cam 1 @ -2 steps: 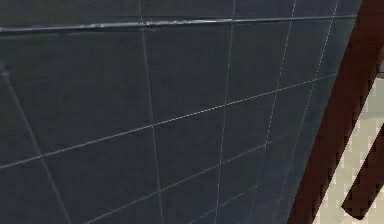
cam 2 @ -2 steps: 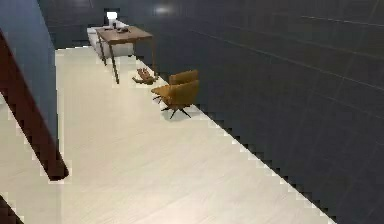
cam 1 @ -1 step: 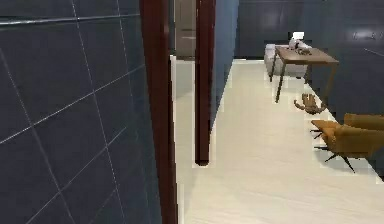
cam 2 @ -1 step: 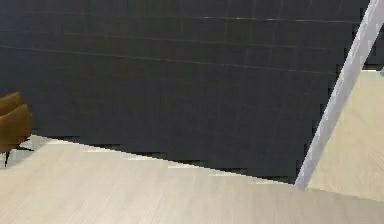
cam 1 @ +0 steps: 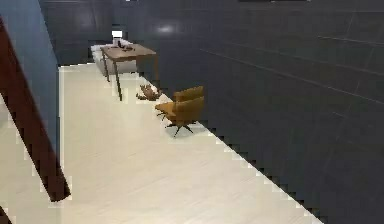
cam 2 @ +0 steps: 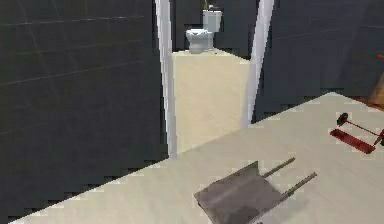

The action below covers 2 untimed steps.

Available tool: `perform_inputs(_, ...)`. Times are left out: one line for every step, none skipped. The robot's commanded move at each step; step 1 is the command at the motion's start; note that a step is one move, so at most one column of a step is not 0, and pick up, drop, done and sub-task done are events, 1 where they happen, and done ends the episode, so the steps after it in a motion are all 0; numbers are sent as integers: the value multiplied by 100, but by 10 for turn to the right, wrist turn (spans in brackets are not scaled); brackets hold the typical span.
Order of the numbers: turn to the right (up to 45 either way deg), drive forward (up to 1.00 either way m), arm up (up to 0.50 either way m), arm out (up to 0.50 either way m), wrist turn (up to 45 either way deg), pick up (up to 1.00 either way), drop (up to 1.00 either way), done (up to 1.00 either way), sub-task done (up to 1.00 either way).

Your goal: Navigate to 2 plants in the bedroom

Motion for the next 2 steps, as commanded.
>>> perform_inputs(450,0,0,0,0,0,0,0,0)
perform_inputs(300,0,0,0,0,0,0,0,0)
